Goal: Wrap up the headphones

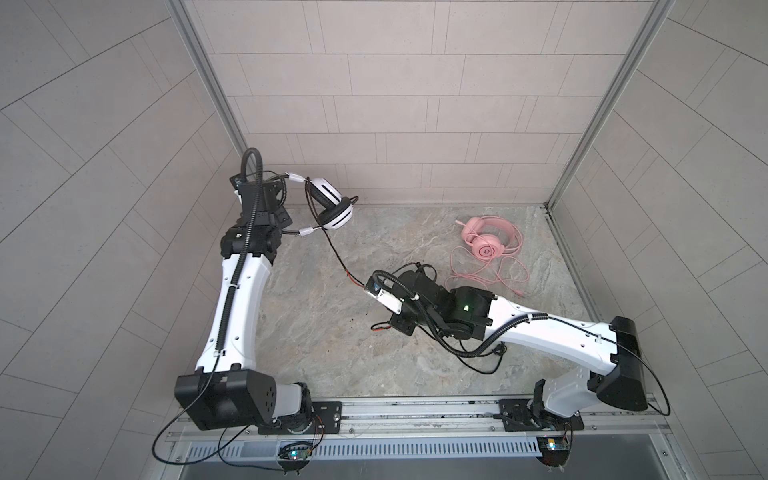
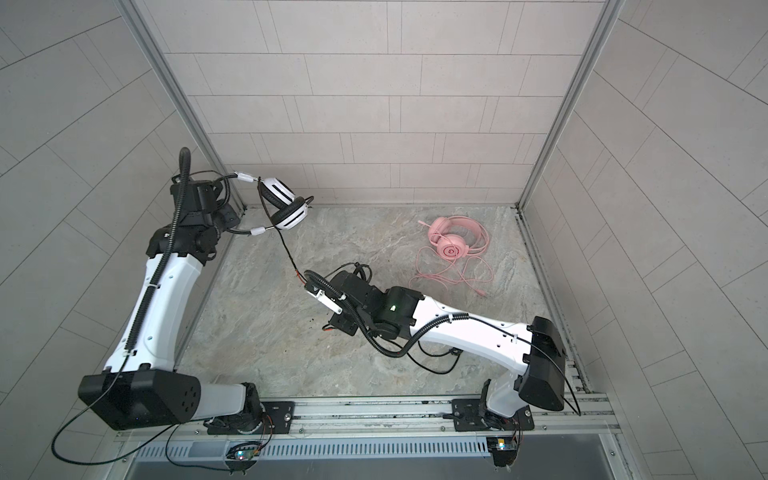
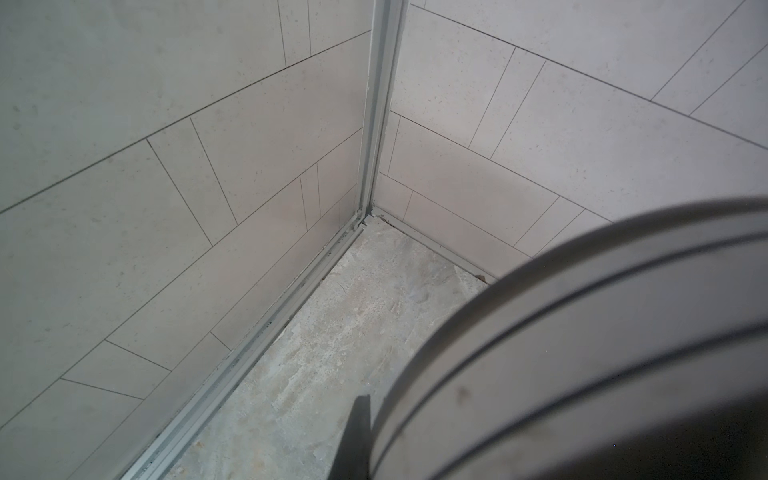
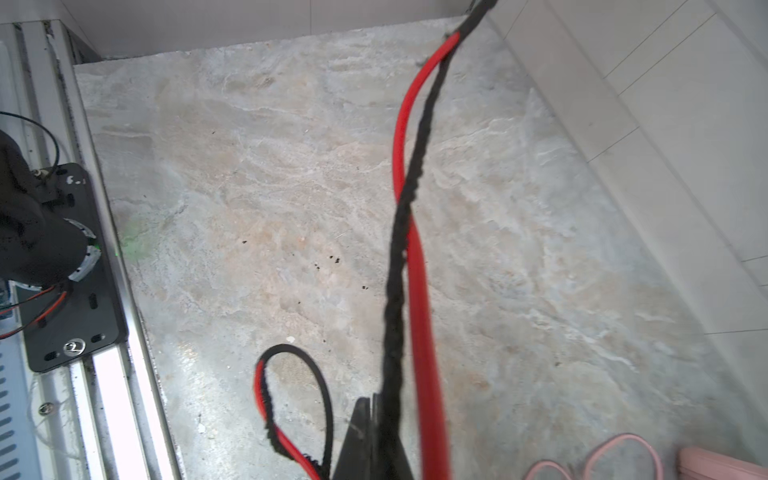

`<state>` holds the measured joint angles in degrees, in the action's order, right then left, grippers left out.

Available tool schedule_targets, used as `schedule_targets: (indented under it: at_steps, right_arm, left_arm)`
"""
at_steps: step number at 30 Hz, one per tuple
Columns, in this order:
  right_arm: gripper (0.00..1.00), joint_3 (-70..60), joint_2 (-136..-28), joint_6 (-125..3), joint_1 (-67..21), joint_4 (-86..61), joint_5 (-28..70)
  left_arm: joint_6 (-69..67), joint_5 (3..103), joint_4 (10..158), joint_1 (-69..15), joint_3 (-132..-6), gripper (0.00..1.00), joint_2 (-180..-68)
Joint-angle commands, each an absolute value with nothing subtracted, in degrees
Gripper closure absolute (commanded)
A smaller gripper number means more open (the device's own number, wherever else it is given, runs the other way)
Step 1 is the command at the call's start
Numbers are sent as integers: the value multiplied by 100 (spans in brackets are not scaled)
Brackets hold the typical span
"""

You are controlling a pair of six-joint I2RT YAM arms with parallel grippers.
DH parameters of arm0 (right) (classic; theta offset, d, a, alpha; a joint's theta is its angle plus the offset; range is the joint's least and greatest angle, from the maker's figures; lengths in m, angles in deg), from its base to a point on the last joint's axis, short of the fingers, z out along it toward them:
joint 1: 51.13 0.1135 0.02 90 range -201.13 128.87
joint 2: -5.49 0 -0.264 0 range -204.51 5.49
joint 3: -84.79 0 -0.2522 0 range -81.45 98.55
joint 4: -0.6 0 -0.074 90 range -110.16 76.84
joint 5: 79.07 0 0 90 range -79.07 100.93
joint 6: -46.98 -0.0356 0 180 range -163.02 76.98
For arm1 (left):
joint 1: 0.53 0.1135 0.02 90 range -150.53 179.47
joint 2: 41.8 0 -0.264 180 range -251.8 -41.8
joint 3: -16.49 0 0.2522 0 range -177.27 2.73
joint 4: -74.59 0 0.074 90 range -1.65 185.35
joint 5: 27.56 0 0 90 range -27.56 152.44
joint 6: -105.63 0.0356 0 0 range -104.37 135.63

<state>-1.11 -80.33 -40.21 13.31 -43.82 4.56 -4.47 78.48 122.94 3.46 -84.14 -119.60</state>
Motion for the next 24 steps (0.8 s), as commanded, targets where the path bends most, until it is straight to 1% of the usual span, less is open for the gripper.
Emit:
schedule_targets:
  at_steps: [1,3,5,11,15,18,24]
  right_arm:
    - [100,130,-7788,-3543,1332,-4713,-249]
    - [100,241,-7729,-3408,1325,-4752,-526]
    - [100,296,-7655,-3297,1299,-4753,-754]
    - [100,409,-7457,-3218,920,-4624,-996]
    - [100,585,-7436,-3205,639,-4571,-1179]
    - [100,667,-7400,-3250,438,-4456,-1284]
    - [100,750,-7272,-3414,-57,-4371,-1306]
  left_arm:
    - [83,8261,12025,86,-8630,100,-11929]
    - [350,8507,11991,-86,-8607,100,-11978]
    - [452,8526,11993,-171,-8582,100,-12035]
    - [676,7962,12164,-374,-8397,100,-12176]
    - [787,8012,12353,-854,-8226,100,-12252]
    - [1005,7862,12206,-1249,-7896,100,-12257]
    - [1341,7224,12257,-1457,-7567,100,-12200]
